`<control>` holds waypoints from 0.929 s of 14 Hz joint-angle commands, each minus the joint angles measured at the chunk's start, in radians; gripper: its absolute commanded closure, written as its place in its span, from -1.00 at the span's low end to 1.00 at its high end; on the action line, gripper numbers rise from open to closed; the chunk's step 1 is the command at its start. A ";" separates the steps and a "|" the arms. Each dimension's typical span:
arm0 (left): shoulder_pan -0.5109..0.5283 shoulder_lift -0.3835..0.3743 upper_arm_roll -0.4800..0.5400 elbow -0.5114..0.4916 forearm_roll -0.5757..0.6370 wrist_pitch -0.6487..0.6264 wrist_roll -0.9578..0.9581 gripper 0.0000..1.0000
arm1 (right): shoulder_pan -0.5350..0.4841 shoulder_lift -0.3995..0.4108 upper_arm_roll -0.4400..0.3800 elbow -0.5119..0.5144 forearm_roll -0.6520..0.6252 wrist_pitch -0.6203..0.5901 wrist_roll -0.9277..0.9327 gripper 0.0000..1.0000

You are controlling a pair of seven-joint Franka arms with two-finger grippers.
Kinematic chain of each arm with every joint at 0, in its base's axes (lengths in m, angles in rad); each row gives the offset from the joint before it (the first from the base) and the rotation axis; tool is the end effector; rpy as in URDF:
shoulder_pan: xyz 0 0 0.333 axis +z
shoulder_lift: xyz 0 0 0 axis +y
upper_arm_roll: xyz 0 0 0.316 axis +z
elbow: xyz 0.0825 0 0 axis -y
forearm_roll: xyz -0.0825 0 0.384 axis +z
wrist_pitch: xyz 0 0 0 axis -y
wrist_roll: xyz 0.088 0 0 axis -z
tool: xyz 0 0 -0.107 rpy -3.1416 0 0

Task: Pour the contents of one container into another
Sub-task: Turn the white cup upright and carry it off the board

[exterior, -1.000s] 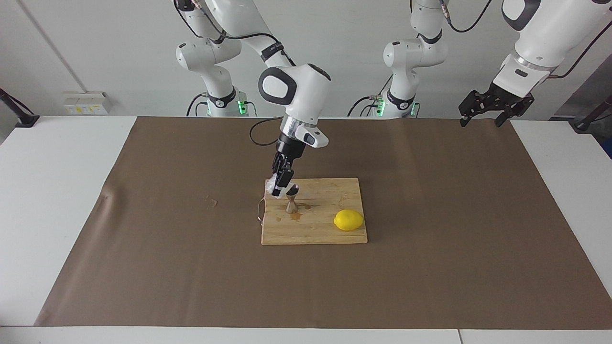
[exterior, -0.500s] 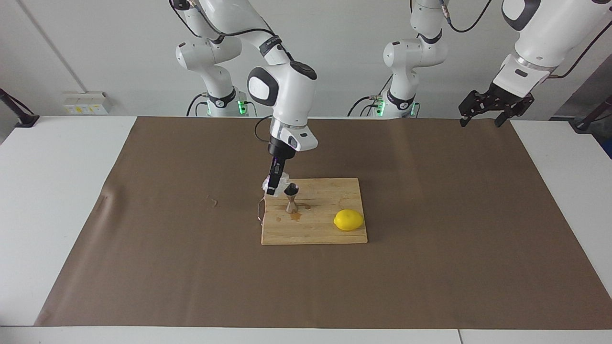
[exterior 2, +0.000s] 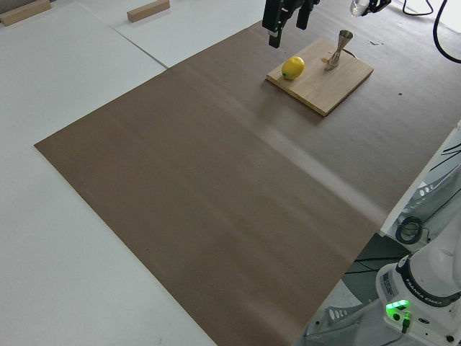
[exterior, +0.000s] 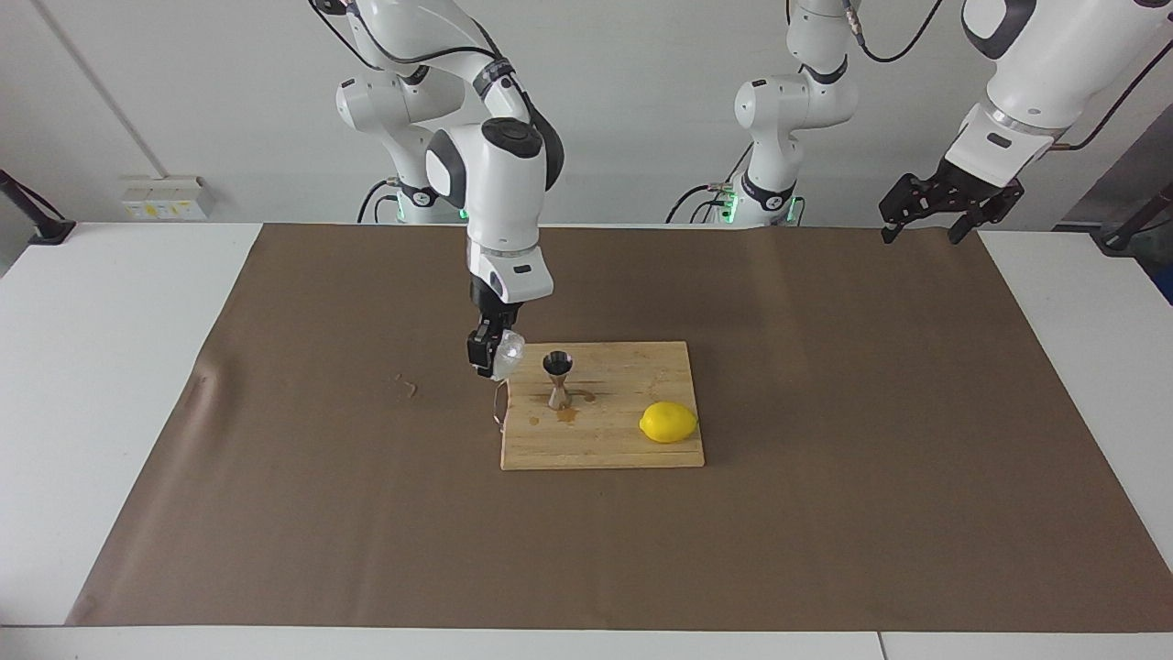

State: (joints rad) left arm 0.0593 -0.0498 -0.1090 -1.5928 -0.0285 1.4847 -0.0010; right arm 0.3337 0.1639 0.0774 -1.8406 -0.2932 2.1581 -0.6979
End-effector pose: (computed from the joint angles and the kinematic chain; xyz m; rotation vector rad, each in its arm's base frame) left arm 0.5290 -0.0311 0.6338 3.1177 -0.0780 -0.0923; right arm 0.5739 0.2351 0.4542 2.3295 1.6830 0.1696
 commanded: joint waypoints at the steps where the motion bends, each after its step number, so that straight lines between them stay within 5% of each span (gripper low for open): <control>1: 0.008 -0.012 -0.003 -0.012 -0.005 -0.009 -0.005 -1.00 | -0.057 -0.023 0.012 0.001 0.086 -0.017 -0.051 1.00; 13: 0.008 -0.012 -0.005 -0.012 -0.005 -0.007 -0.005 -1.00 | -0.220 -0.053 0.010 0.000 0.310 -0.159 -0.120 1.00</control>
State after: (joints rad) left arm 0.0593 -0.0498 -0.1090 -1.5928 -0.0285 1.4846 -0.0009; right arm 0.1483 0.1329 0.0765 -1.8375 -0.0358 2.0432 -0.7805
